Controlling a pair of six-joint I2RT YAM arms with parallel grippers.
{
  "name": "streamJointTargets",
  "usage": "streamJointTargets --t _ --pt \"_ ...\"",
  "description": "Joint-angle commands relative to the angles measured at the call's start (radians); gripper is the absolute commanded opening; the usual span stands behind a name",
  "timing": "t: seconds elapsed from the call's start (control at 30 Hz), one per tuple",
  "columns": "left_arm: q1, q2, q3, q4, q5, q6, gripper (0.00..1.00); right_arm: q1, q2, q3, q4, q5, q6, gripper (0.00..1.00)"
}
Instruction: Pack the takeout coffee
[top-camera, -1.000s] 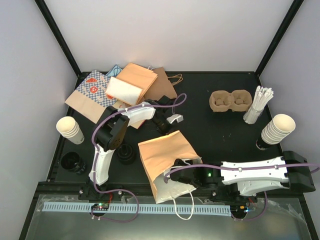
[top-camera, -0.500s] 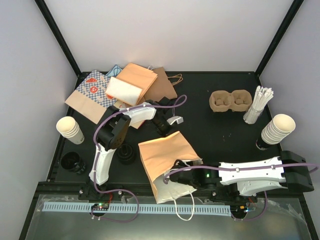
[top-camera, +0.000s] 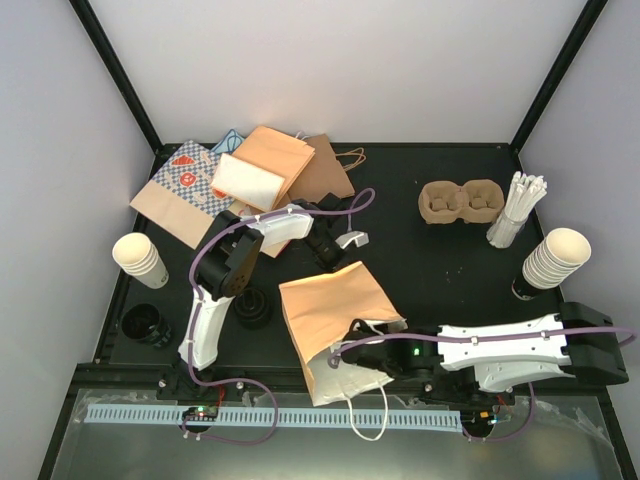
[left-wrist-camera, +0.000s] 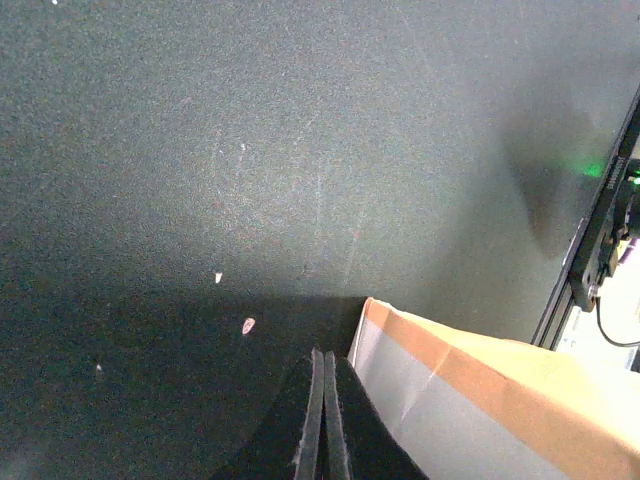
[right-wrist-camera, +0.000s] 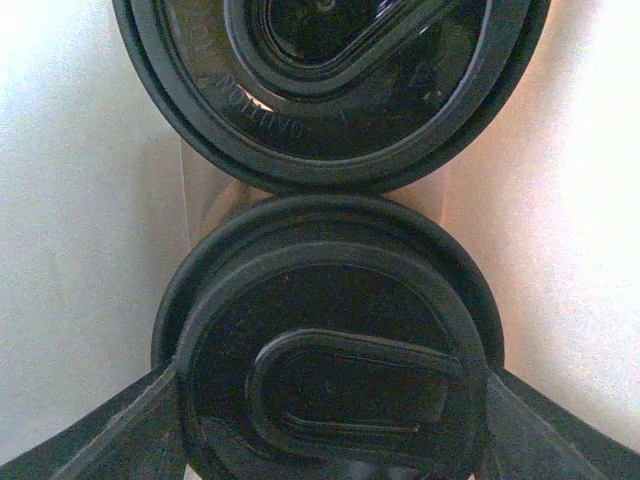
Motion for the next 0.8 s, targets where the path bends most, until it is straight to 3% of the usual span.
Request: streamJointTargets --t 0.0,0.3,0.77 --pt "-0.026 0.005 0.023 -0.073 0.138 0.020 0.02 -0.036 0.028 -0.014 -0.038 0.028 0.003 0.48" --pt "-0.025 -0.003 0.007 -0.074 0.156 0.000 0.01 -0.070 0.078 0.012 -0.037 0.028 0.041 0.48" --pt "-0.015 -0.021 0.000 -0.062 0.134 -0.054 0.01 -0.072 0.109 0.198 -0.232 0.075 0.161 0.45"
